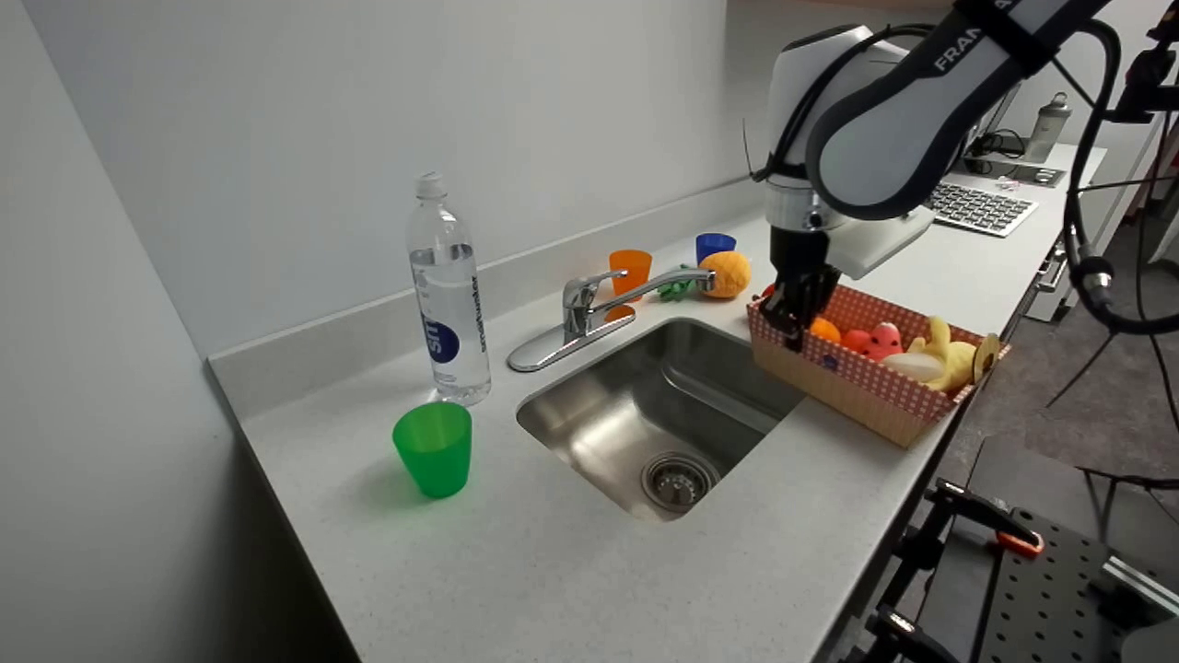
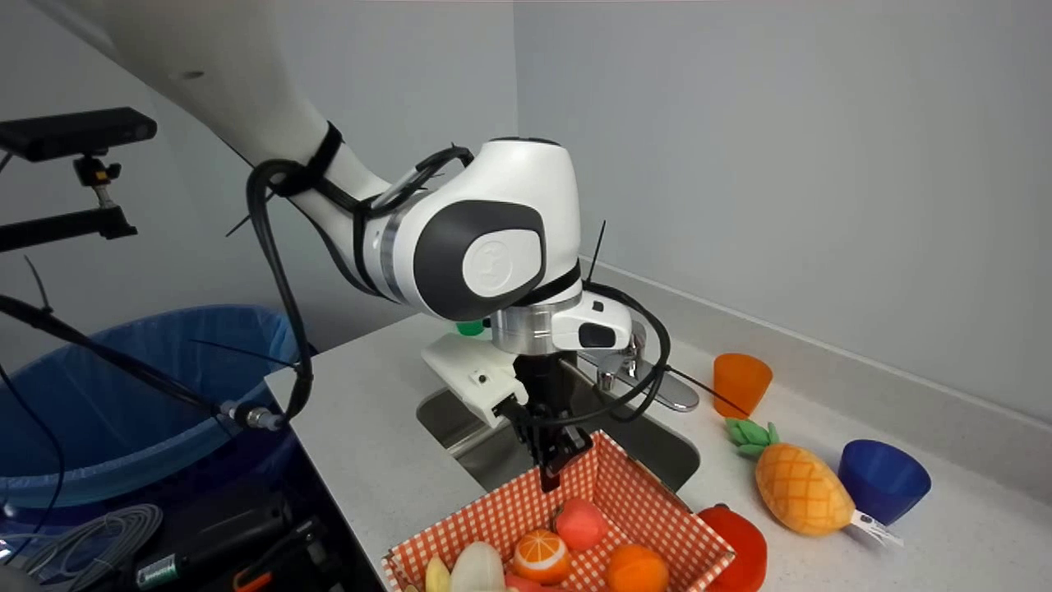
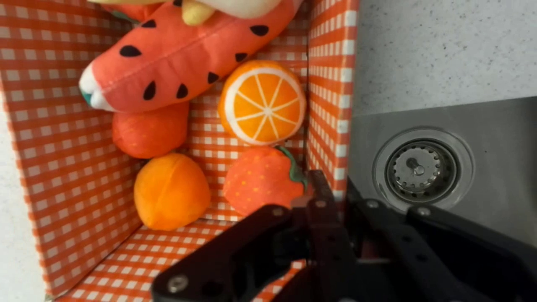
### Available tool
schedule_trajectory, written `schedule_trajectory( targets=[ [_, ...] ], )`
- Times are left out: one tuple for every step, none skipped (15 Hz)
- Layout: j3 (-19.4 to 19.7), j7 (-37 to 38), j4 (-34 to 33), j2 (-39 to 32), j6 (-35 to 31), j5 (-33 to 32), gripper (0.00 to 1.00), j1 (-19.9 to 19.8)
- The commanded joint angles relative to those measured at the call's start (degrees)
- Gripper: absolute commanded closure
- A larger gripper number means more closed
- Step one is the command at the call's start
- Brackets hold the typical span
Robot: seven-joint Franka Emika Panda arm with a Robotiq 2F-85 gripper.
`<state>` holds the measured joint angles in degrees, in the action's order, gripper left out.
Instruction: Move the basket to the left
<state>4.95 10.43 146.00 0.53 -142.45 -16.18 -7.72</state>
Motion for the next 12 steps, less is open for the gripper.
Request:
schedule_trajectory(
  targets=[
    [-1.04,-3.35,2.34,2.98,-2.09,1.36,0.98,2.13],
    [-1.47,-4.27,2.51,3.37,-2.10,1.72,0.98,2.66],
    [-2.01,-5.08,2.72,3.81,-2.20,2.05,0.98,3.26],
    [-2.54,-5.96,2.95,4.19,-2.27,2.43,0.98,3.84],
    [-3.08,-6.73,3.31,4.62,-2.38,2.78,0.98,4.45],
    [-3.58,-7.31,3.60,4.96,-2.37,2.96,0.98,4.97],
    [-4.10,-7.77,3.96,5.24,-2.41,3.02,0.98,5.53],
    [-4.57,-8.17,4.26,5.50,-2.39,3.05,0.98,6.06],
    [-5.12,-8.30,4.66,5.76,-2.54,2.83,0.98,6.60],
    [-5.58,-8.49,5.05,6.01,-2.59,2.76,0.98,7.09],
    [-6.11,-8.53,5.41,6.13,-2.86,2.62,0.98,7.61],
    [-6.68,-8.64,5.67,6.29,-2.86,2.77,0.98,8.17]
  ],
)
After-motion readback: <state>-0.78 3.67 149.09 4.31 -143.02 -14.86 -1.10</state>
